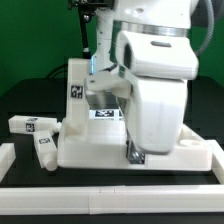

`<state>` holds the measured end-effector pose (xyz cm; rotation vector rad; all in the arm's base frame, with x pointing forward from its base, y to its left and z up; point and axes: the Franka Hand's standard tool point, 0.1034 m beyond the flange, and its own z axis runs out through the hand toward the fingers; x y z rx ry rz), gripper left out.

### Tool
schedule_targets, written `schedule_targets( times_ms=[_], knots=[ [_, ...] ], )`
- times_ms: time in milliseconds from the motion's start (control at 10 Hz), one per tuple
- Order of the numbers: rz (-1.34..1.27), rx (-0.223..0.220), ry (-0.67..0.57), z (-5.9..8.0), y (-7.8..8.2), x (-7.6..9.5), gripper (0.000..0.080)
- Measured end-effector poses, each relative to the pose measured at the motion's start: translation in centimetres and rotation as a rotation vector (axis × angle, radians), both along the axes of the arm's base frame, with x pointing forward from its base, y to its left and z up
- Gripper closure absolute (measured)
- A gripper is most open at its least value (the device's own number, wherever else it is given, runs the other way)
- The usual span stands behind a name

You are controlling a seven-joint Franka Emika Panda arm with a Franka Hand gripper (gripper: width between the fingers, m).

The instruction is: Assemble desk

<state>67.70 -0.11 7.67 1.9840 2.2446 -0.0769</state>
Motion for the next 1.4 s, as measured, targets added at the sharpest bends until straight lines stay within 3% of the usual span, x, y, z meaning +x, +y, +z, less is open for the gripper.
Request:
schedule_targets(
  times_ms=[500,700,900,1400],
  knots=[
    [-0.046,-0.004,0.005,-0.6,-0.4,-0.5,0.0745],
    [-0.086,-0.003,0.009,-2.0,1.5,-1.8,0.0745],
    [-0.080,0.001,0.014,-3.2,1.9,-2.5,0.0745],
    [-0.091,-0.002,0.029,-3.9,2.5,-2.1,0.0745]
  ],
)
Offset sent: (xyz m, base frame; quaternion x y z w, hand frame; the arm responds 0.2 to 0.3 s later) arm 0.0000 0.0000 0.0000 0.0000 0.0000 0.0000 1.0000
